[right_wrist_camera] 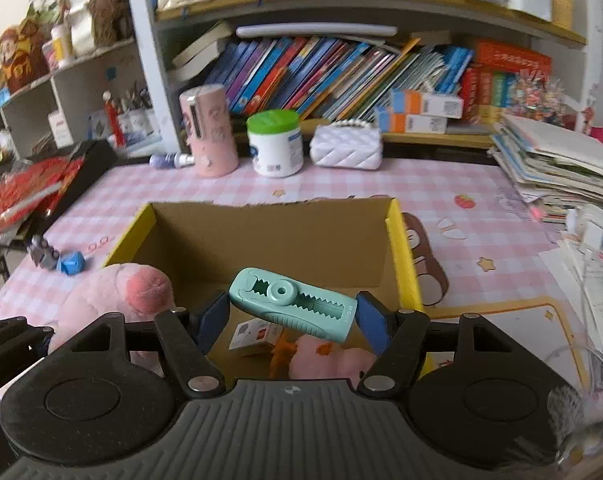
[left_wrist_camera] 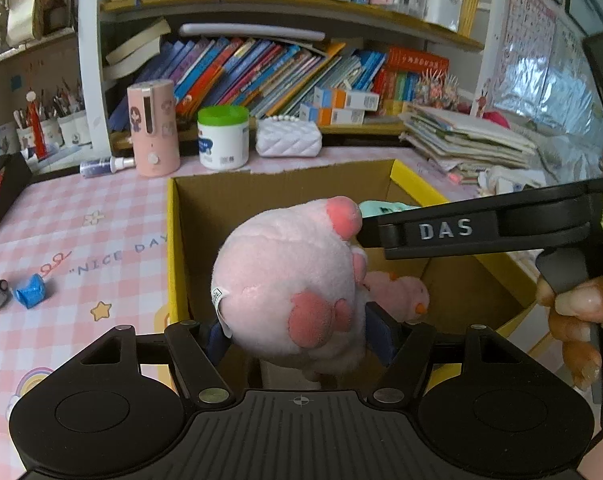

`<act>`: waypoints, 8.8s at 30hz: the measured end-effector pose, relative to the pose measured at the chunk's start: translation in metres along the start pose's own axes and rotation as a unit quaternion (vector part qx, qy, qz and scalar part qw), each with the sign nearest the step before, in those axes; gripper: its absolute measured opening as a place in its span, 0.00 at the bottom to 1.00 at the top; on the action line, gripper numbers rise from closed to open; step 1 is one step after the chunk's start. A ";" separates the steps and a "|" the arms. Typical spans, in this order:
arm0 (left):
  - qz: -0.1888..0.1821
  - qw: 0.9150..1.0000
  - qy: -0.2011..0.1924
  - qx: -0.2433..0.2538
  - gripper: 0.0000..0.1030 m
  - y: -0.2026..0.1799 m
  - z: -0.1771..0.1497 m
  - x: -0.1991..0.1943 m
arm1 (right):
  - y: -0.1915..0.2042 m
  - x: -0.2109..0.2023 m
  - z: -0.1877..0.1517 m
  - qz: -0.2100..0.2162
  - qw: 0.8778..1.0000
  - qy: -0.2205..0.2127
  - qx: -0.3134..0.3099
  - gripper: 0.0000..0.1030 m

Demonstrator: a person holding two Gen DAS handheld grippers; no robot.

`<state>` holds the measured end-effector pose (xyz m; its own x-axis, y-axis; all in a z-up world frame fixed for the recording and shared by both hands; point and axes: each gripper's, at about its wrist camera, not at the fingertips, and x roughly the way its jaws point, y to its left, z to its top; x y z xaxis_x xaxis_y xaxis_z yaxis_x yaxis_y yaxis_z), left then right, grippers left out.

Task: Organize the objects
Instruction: 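Open the left tool to drop the pig into the yellow box while the right tool releases the clip, then lift both open tools out of the yellow box and back toward the table, then grasp the grey-purple toy car with the left tool while the right tool grasps the blue object, then carry the toy car in the left tool and blue object in the right tool over the yellow box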

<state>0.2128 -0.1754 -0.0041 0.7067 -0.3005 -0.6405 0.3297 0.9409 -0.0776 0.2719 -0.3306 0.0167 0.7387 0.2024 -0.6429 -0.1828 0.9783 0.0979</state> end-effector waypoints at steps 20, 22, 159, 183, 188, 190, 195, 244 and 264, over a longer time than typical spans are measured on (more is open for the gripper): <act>0.020 1.000 -0.001 0.014 0.82 -0.007 -0.001 0.000 | 0.005 0.048 0.006 0.017 0.996 0.078 -0.052 0.65; 0.023 1.000 -0.004 0.010 0.83 -0.006 -0.001 -0.002 | 0.007 0.051 0.006 0.018 0.995 0.083 -0.056 0.65; 0.163 0.980 0.002 -0.115 0.95 0.219 -0.162 -0.206 | 0.286 -0.052 -0.147 -0.009 0.999 0.043 -0.017 0.93; 0.174 0.977 -0.014 -0.124 0.94 0.259 -0.077 -0.122 | 0.276 0.046 -0.050 0.018 0.999 0.025 -0.029 0.92; 0.184 0.975 -0.020 -0.122 0.94 0.266 -0.059 -0.109 | 0.273 0.065 -0.023 0.028 0.999 0.013 -0.029 0.91; 0.187 0.975 -0.020 -0.120 0.94 0.269 -0.053 -0.103 | 0.273 0.072 -0.011 0.032 0.999 0.008 -0.030 0.91; 0.191 0.975 -0.020 -0.115 0.94 0.274 -0.041 -0.089 | 0.275 0.093 0.014 0.045 0.998 -0.003 -0.033 0.91; 0.143 0.982 0.033 -0.123 0.37 0.326 -0.004 0.057 | 0.254 0.179 0.059 0.085 0.995 0.057 -0.020 0.38; 0.116 0.978 -0.025 -0.170 0.37 0.298 -0.032 -0.065 | 0.249 0.124 0.010 0.087 0.993 0.073 -0.028 0.37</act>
<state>0.2448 0.1298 -0.0099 0.7709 -0.0727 -0.6328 -0.0642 0.9796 -0.1907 0.3245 -0.0613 -0.0305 0.5920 0.3561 -0.7230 -0.3385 0.9240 0.1779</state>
